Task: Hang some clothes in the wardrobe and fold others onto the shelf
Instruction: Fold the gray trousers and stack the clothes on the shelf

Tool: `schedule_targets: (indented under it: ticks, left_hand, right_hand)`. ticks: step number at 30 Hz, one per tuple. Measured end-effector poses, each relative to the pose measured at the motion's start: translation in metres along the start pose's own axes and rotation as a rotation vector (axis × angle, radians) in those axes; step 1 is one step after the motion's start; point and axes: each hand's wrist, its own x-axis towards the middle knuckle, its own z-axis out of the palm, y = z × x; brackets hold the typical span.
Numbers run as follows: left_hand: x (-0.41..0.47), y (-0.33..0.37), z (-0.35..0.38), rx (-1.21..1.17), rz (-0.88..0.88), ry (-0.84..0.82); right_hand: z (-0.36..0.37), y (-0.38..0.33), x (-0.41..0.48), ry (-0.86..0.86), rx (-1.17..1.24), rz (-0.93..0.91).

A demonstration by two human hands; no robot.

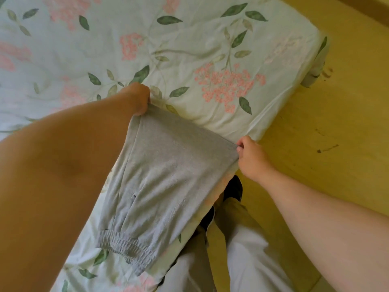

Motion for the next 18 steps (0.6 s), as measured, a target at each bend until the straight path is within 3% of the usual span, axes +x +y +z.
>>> schedule_targets:
  ticks: [5, 13, 16, 18]
  left_hand:
    - [0.000, 0.010, 0.012, 0.083, -0.084, 0.080]
    - [-0.006, 0.031, 0.038, -0.279, -0.255, 0.211]
    - [-0.018, 0.037, 0.046, -0.202, -0.084, 0.318]
    - [-0.020, 0.037, 0.047, -0.114, 0.055, 0.263]
  right_hand:
    - [0.000, 0.001, 0.011, -0.013, 0.011, 0.012]
    - [-0.008, -0.004, 0.025, -0.082, 0.025, 0.061]
    - [-0.009, -0.012, 0.026, -0.077, 0.001, 0.077]
    - [-0.010, -0.019, 0.027, -0.092, -0.036, 0.067]
